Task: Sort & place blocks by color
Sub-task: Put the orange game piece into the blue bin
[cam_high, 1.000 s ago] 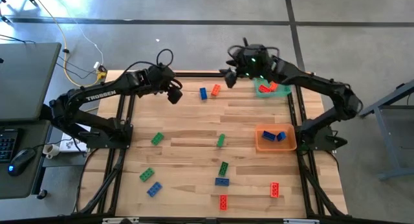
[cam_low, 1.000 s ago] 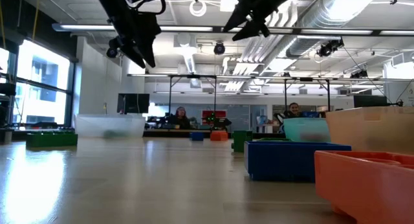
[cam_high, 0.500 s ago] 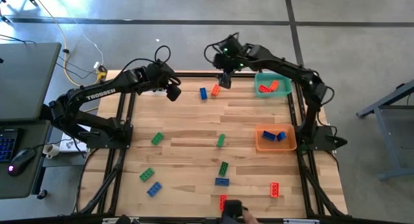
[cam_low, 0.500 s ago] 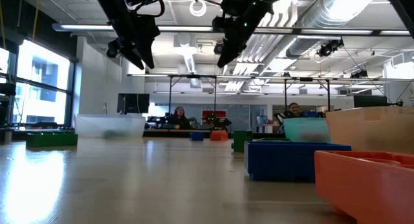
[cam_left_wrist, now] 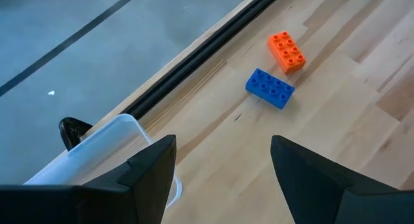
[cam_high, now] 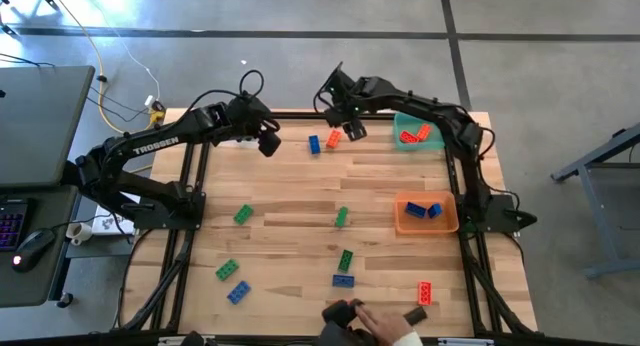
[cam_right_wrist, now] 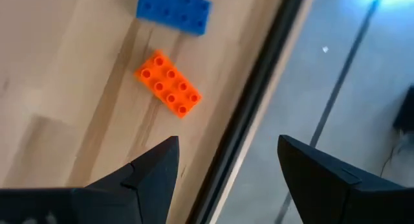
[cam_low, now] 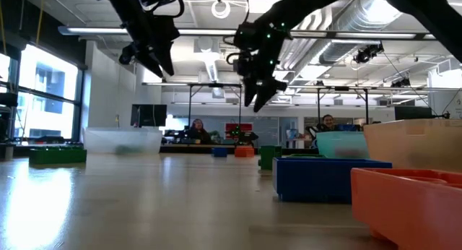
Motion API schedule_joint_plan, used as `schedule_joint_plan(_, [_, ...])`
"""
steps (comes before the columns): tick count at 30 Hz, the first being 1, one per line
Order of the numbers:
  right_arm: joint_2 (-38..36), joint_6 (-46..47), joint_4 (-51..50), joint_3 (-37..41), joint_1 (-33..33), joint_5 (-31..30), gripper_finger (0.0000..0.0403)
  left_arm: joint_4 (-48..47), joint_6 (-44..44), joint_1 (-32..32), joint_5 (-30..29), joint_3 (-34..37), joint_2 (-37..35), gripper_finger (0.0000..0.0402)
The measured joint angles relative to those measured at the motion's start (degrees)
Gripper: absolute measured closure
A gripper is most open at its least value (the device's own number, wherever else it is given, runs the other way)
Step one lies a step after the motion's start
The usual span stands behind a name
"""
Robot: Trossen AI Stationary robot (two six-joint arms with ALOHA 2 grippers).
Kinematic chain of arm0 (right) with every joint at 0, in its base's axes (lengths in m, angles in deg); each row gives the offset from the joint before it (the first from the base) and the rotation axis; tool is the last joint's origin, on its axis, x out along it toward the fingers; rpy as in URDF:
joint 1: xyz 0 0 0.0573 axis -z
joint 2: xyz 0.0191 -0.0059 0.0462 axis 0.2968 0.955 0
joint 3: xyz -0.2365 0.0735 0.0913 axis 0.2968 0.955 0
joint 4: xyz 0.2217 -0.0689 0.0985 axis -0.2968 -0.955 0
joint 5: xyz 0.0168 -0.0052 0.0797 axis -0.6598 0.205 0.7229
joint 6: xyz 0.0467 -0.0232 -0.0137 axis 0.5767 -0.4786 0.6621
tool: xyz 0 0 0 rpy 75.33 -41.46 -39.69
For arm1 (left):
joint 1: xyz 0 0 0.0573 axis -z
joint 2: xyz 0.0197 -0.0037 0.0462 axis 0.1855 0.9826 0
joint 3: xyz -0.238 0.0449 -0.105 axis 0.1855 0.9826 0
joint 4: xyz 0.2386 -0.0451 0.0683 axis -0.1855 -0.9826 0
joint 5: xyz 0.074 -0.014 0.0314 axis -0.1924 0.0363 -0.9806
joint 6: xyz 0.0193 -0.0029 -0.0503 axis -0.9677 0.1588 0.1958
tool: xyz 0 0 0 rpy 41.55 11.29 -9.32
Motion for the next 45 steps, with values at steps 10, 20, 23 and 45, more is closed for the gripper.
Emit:
schedule_joint_plan(10, [5.05, -10.66, 1.42, 0.0, -0.15, 5.01, 0.0153, 0.28, 1.04, 0.01, -0.11, 0.0, 0.0, 0.0161])
schedule_joint_plan(20, [10.07, -14.81, 1.65, 0.02, -0.63, 5.11, 0.0153, 0.2, 1.11, 0.07, 1.83, 0.0, 0.0, 0.0161])
schedule_joint_plan(23, [11.03, -16.81, 1.96, 0.02, -1.31, 2.09, 0.0153, 0.19, 1.11, 0.07, 1.83, 0.0, 0.0, 0.0161])
schedule_joint_plan(45, [11.89, -15.8, 3.85, 0.11, -1.12, 2.34, 0.0153, 0.04, 1.09, 1.29, 2.86, 0.0, 0.0, 0.0161])
